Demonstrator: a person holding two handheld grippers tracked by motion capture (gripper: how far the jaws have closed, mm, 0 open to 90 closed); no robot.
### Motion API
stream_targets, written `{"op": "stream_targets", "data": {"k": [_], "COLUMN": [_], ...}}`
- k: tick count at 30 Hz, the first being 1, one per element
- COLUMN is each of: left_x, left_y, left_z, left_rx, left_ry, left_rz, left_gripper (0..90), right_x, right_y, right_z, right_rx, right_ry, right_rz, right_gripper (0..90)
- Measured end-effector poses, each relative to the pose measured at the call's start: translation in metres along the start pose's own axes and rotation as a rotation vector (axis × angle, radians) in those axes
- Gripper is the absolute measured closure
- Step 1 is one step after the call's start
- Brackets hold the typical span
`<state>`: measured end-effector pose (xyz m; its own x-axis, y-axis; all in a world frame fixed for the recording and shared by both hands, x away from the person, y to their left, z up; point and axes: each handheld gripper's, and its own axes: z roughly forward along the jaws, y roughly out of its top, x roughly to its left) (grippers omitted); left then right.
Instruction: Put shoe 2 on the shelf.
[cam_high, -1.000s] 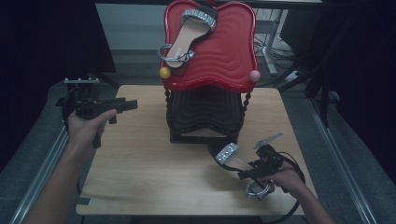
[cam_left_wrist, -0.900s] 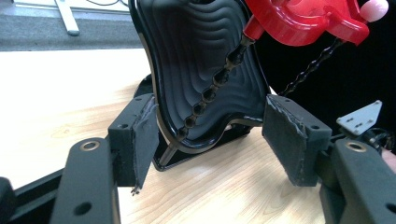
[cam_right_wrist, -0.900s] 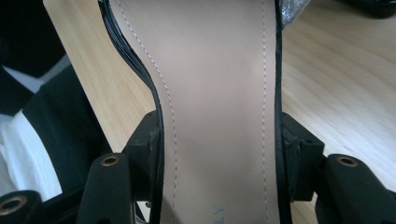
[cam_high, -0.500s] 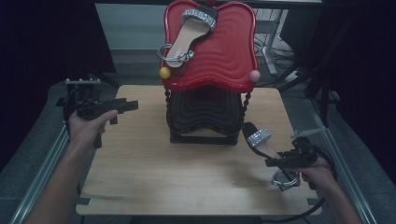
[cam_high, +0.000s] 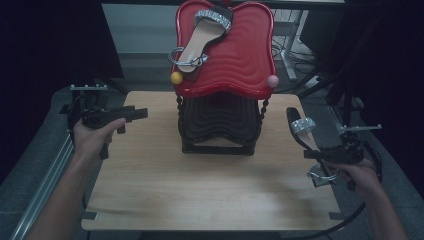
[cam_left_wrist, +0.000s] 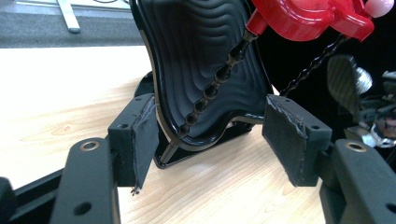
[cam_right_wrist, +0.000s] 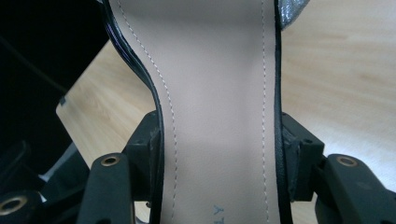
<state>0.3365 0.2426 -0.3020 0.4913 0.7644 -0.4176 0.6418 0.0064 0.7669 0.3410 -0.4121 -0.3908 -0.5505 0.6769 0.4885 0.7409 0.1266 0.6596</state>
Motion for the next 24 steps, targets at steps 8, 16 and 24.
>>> {"op": "stream_targets", "data": {"k": [8,16,24], "left_x": [-0.004,-0.005,-0.004], "left_y": [0.003,0.005,0.006], "left_z": [0.003,0.001,0.002], "left_rx": [0.007,0.006,0.011], "left_ry": [-0.003,-0.002,0.000], "left_rz": [0.011,0.013,0.013], "left_gripper": [35.8,35.8,35.7], "right_x": [0.011,0.021,0.033], "right_y": [0.037,0.073,0.105], "right_z": [-0.019,-0.033,-0.042], "right_rx": [-0.050,-0.078,-0.112], "right_ry": [0.026,0.042,0.049], "right_rz": [-0.013,-0.034,-0.042], "right_gripper": [42.9,42.9,42.9]}}
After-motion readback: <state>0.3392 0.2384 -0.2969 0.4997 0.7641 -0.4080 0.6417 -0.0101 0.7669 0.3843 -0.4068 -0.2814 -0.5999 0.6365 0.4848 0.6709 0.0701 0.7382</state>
